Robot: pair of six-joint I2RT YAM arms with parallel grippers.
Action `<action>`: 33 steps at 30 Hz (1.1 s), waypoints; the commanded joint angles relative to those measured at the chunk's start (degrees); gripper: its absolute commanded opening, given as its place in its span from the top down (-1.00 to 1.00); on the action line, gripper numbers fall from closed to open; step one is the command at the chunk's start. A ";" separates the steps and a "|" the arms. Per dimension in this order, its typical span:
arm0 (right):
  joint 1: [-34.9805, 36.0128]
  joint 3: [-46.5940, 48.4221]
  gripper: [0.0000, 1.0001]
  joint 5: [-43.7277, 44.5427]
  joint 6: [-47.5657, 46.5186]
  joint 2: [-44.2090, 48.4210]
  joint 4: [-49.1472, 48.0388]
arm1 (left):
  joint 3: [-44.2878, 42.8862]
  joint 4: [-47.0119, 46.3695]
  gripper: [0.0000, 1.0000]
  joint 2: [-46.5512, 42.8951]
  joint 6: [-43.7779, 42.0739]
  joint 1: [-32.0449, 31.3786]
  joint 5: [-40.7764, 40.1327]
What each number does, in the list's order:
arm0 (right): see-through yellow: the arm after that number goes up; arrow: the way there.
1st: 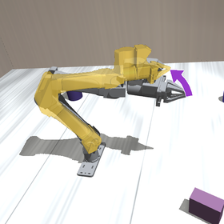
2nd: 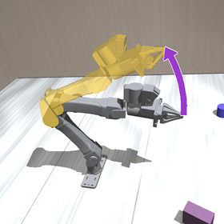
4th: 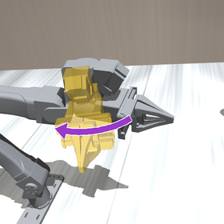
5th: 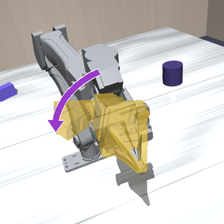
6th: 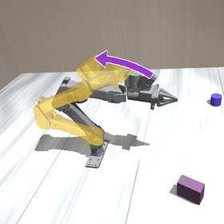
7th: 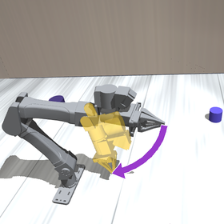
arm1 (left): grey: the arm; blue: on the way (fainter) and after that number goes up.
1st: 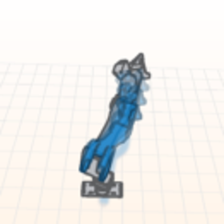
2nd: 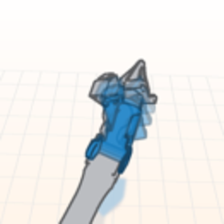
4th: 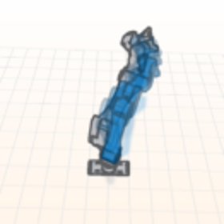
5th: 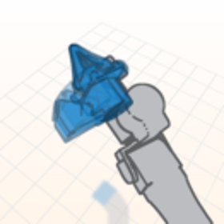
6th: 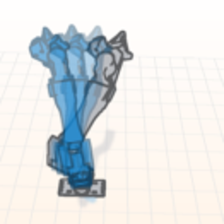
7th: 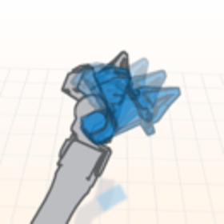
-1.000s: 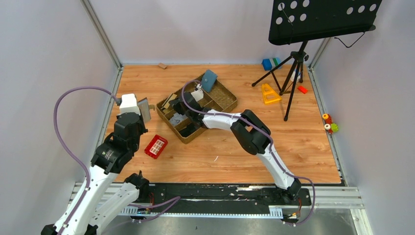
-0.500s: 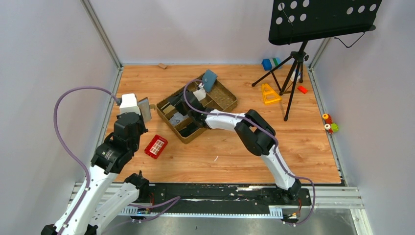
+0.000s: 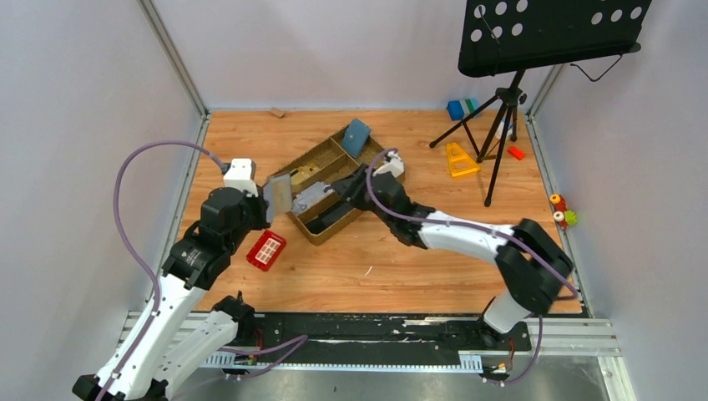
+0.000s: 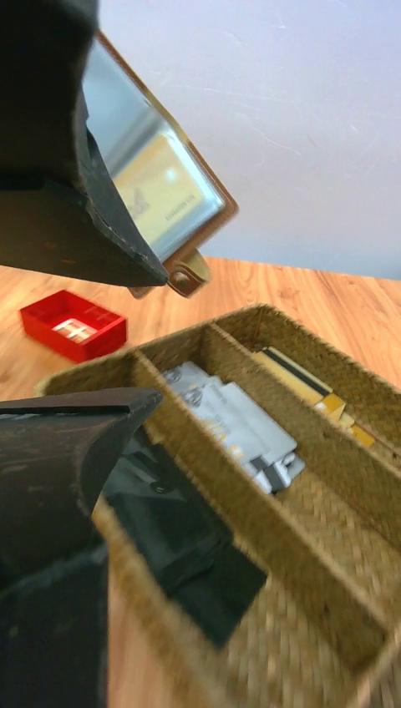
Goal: Take the credit cards out of the card holder
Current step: Place the credit card in the storage box, then remove the credit card from the card holder.
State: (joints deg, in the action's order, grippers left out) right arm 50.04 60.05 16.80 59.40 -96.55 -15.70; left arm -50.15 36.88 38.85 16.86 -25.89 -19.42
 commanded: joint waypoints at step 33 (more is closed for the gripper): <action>-10.60 -45.35 -1.00 -35.55 -11.22 52.35 -5.74 | 29.21 -59.46 1.00 2.49 45.12 -1.88 57.50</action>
State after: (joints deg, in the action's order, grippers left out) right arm 39.55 15.84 -16.64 44.01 -43.42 -13.28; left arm -22.13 -15.05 43.77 57.58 -27.64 34.94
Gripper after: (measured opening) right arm 0.998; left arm 0.015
